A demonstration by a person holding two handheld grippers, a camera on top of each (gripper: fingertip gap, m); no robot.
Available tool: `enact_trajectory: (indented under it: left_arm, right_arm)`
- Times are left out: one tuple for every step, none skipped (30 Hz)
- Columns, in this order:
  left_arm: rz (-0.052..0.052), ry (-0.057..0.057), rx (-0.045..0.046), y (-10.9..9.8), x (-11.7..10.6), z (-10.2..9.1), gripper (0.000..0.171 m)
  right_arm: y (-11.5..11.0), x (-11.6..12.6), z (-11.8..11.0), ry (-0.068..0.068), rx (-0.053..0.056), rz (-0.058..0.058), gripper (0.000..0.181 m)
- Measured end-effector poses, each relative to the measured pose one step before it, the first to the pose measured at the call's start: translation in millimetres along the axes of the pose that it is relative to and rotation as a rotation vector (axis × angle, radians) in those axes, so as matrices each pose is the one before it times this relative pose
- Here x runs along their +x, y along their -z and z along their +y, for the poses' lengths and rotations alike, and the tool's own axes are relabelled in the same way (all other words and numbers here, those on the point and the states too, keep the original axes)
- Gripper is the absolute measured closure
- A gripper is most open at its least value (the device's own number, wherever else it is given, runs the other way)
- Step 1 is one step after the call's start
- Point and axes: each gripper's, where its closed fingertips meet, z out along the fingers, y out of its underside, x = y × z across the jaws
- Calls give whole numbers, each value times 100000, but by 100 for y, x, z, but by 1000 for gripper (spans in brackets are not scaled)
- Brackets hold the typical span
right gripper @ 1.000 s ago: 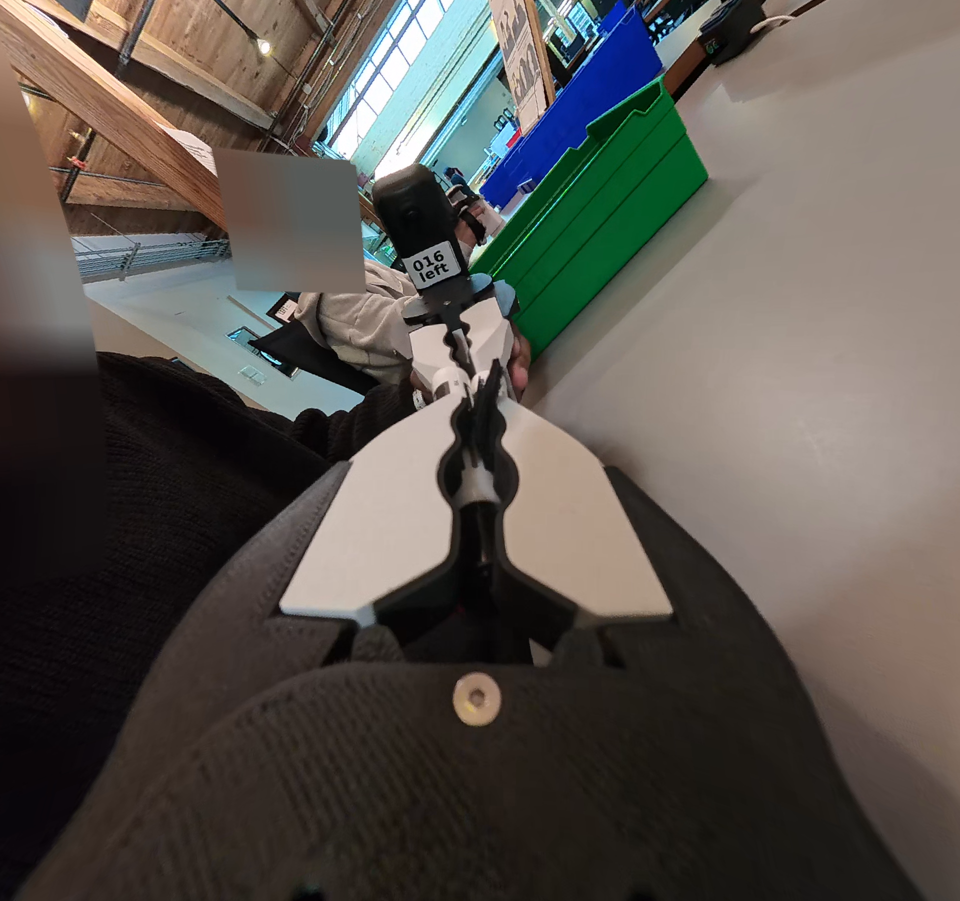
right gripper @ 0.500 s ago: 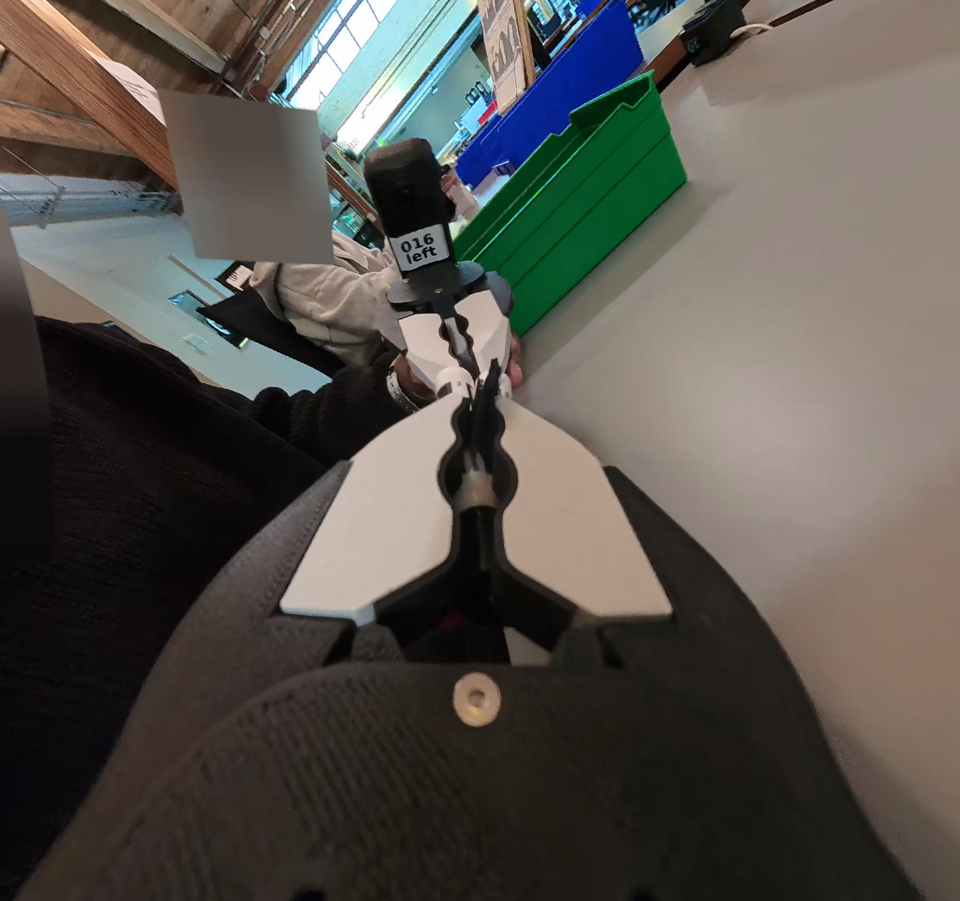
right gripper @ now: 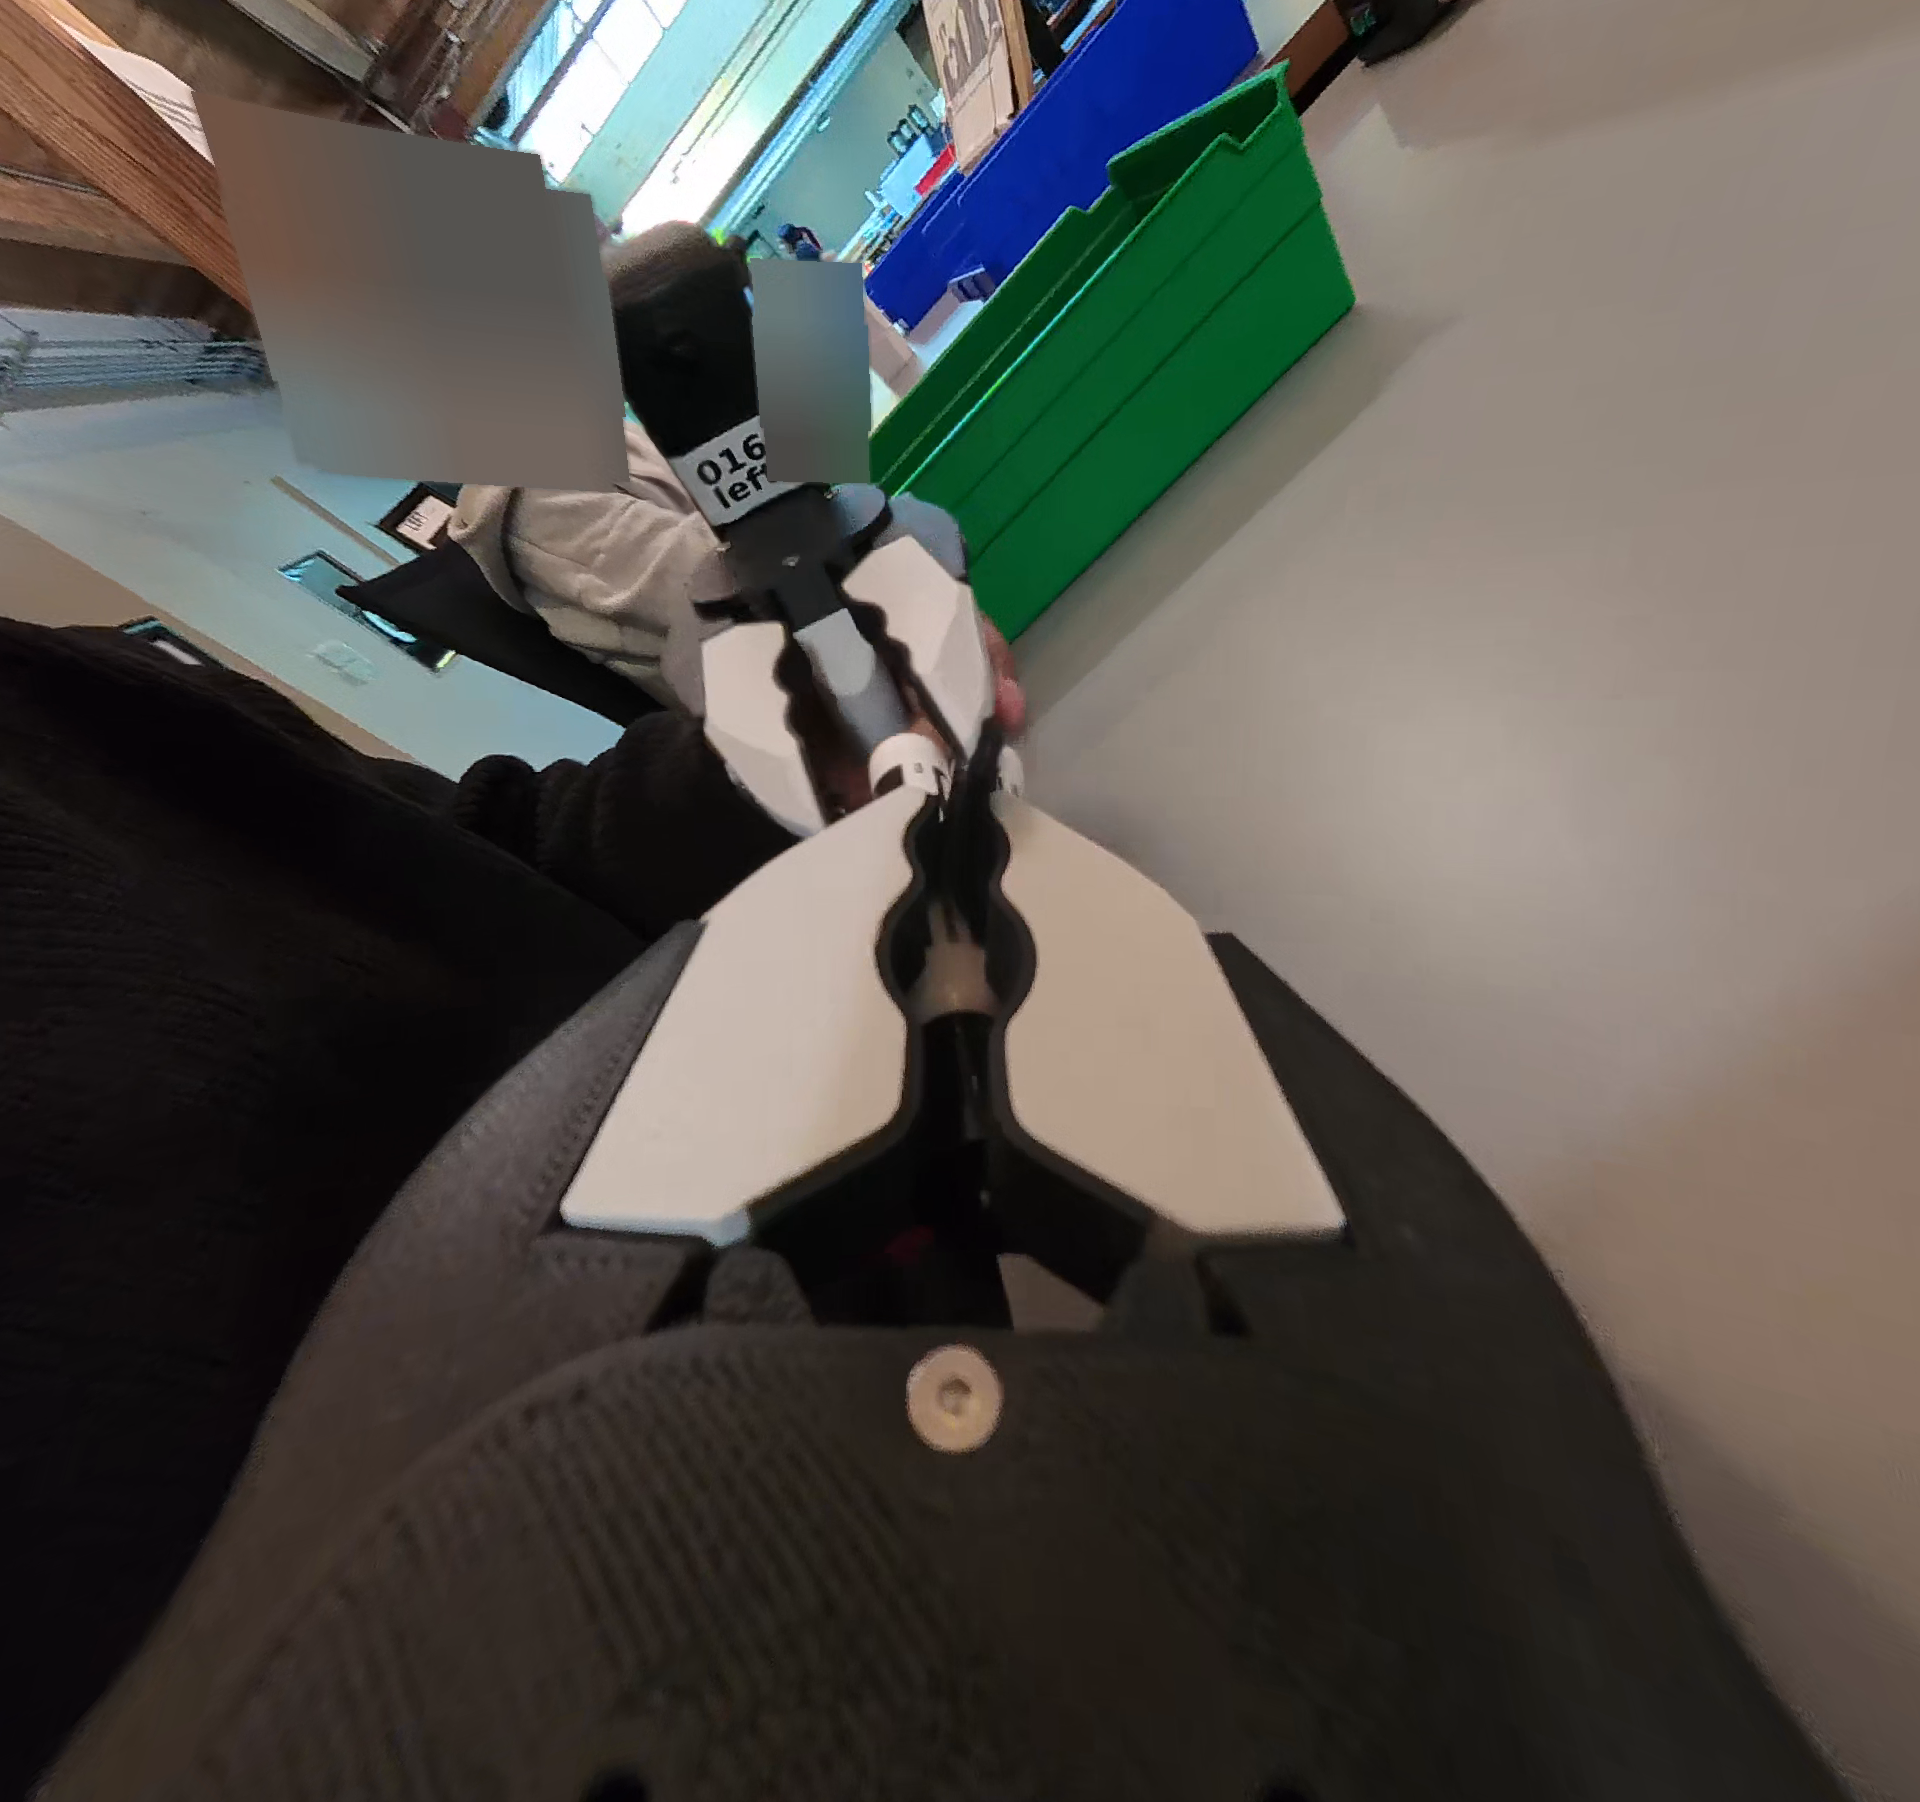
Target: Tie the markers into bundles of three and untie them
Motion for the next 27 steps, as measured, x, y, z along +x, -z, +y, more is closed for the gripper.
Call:
enact_trajectory:
  left_arm:
    - [-1679,-482,-2245,-413,-66,389,137]
    - [-933,-810,-1897,-347,25,312,137]
    - [48,-1004,-822,-199,148,117,138]
    - [605,-343,2,-73,203,-32,143]
    - [916,242,377,40,173,-105,146]
    - [1364,782,1177,118,169,-223,149]
    - [1614,1095,1703,159,151,-294,150]
    - [1793,1208,1060,134,150,-182,150]
    - [1415,1114,442,94,102,-78,150]
    - [728,333,54,65,41,-15,150]
    - [-64,-469,59,53,0,-11,150]
    - [173,-337,-63,21,45,-2,150]
    - [333,133,-125,-3,47,11,150]
    - [-39,154,-96,-11,-11,35,150]
    - [-44,-154,313,12,-9,-31,150]
    - [544,419,177,24,50,-38,150]
    - [373,858,108,14,-11,3,150]
    - [208,397,552,34,-7,-41,150]
    - [133,339,601,29,4,-71,149]
    - [-174,657,563,51,-53,-92,144]
    - [45,509,1055,79,-37,-147,139]
    - [291,751,1310,112,-24,-191,136]
    - [307,1081,1343,148,-43,-204,134]
    - [168,1155,1633,152,-77,-244,132]
    - [139,1235,1495,137,-86,-218,129]
    - [-96,925,858,128,-111,-132,128]
    - [-587,321,703,111,-143,-100,127]
  right_arm:
    - [-172,-127,163,-799,-607,-1187,176]
    - [-161,-70,171,-315,-622,-426,176]
    - [-147,-27,213,14,-1175,-147,176]
    - [-82,-51,141,187,-861,-317,176]
    - [-6,-117,9,-200,-33,-958,175]
    - [54,-185,-65,-919,508,-1885,175]
    - [49,-196,-58,-1434,590,-2392,175]
    - [48,-115,-70,-1595,834,-2037,175]
    - [53,-39,-21,-1419,501,-1562,175]
    - [49,-23,15,-1090,99,-1275,175]
    - [54,7,-2,-751,82,-719,175]
    - [58,1,-1,-491,52,-513,175]
    - [44,-13,-1,-111,-177,-203,175]
    - [43,13,-22,464,-227,515,175]
    - [21,-21,-47,834,-197,632,175]
    - [7,-63,-43,640,-345,321,176]
    - [12,-19,-46,657,-193,668,176]
    - [12,-37,-38,850,-63,705,176]
    - [11,-69,-77,485,-1,436,176]
    - [28,-95,-121,292,279,172,176]
    - [46,-78,-114,135,365,86,176]
    - [44,-29,-80,161,364,171,176]
    - [27,34,-53,136,284,583,177]
    - [38,64,-80,-30,346,861,177]
    - [59,25,-163,210,867,828,177]
    - [114,-42,-268,1010,1395,860,177]
    - [168,-76,-362,1674,1446,1428,177]
